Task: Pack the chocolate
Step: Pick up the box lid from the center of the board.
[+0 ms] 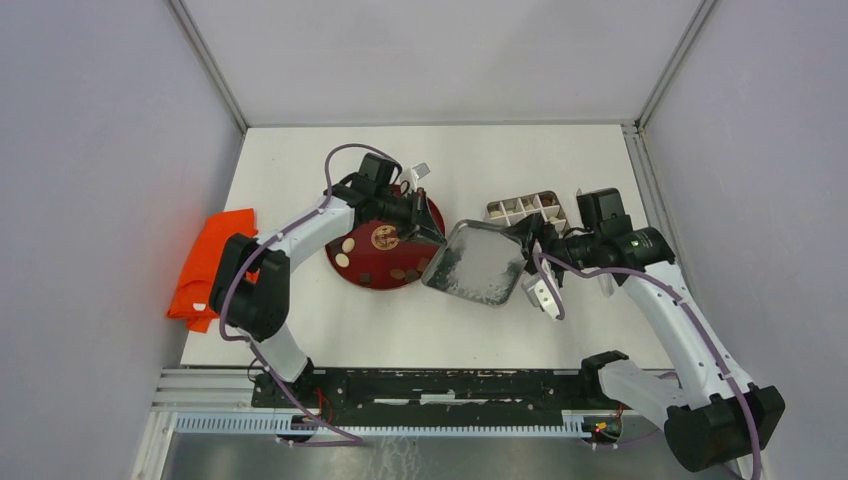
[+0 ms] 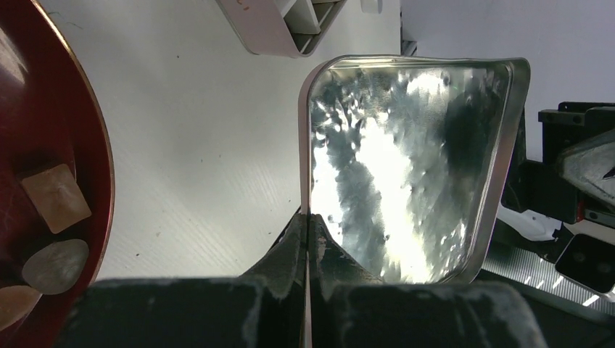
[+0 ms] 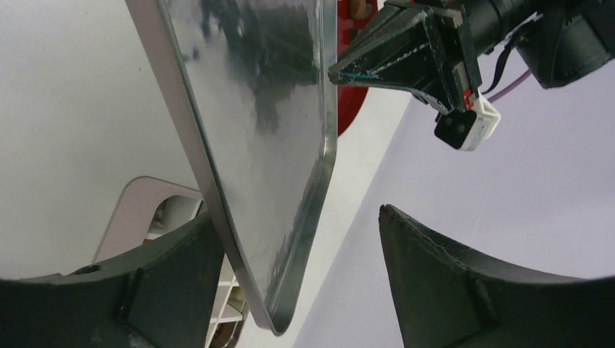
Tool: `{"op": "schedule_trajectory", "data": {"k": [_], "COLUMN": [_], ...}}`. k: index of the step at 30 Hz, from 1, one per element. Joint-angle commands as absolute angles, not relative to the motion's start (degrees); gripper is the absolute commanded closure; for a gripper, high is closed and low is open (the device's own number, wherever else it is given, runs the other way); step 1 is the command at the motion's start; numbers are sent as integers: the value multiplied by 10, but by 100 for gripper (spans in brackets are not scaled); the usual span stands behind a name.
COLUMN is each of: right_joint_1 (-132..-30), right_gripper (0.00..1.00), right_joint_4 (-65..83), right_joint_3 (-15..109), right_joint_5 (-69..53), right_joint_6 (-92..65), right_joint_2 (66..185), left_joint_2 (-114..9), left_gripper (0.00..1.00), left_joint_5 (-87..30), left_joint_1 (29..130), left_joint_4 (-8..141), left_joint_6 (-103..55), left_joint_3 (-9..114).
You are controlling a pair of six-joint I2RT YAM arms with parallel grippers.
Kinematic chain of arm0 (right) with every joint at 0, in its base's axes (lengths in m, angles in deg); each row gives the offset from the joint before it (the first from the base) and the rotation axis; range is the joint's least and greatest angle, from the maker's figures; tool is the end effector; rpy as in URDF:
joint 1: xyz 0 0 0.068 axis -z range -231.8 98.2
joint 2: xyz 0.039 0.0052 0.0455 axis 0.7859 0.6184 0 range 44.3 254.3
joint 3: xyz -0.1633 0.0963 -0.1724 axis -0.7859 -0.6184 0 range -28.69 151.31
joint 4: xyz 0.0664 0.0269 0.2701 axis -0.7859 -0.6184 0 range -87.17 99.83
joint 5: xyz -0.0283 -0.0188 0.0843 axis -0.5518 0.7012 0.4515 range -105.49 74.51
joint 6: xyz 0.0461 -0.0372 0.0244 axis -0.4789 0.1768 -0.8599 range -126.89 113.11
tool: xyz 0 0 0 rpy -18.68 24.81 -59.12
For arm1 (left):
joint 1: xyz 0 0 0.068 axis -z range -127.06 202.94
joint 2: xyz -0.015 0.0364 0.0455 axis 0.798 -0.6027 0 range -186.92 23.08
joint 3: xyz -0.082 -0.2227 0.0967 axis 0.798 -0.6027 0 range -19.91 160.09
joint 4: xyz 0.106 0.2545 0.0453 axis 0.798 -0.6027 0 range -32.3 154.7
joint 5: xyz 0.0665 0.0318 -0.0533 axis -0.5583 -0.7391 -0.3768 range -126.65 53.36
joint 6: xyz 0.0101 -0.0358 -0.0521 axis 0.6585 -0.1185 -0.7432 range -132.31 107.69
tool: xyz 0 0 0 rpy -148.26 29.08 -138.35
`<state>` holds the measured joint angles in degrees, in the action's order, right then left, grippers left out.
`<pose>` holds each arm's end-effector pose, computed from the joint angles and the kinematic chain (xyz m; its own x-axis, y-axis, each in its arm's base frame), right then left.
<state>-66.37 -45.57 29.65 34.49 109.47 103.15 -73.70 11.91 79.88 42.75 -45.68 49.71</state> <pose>0.1998 0.0912 0.2946 0.8731 -0.3685 -0.3194 -0.4619 -0.4151 -0.7838 0.3232 -0.2060 0.2108 -0.9684 0.0838 -0.2351 0.2452 0.4956 -0.8333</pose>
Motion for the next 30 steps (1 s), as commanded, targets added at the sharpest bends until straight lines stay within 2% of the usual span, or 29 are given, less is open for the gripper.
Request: {"op": "schedule_trajectory", "data": {"k": [1,5,9,12,14,17,18,20,26,30], "right_joint_1": [-688,-699,-701,-702,-702,-701,-701,-701,-693,-678], "right_gripper": [22,37,66,80,86,95,97,100,100,100], "right_joint_4": [-425,-416,-414,-429,-439,-466,-475,-491,-516,-495], "right_joint_3": [276,263,270,280,284,290,293,301,314,316], "right_joint_5": [325,326,350,366,372,385,391,402,436,458], "right_joint_6": [1109,1099,1073,1079,1081,1076,1067,1037,908,804], "right_joint_2": [1021,1020,1024,1028,1024,1014,1010,1003,988,981], "left_joint_2": [-746,-748,-751,-753,-751,-738,-731,-706,-587,-510], "left_gripper": [98,98,98,98,87,49,39,26,12,10], "left_joint_5": [158,156,156,155,149,128,113,76,-116,-247], "left_joint_1": [807,810,813,813,813,812,811,809,802,796], "left_joint_4": [462,481,490,498,500,497,492,475,410,354], "left_joint_6": [-488,-506,-514,-525,-531,-541,-542,-539,-489,-446], "left_joint_3": [520,520,518,515,515,515,515,518,505,516]}}
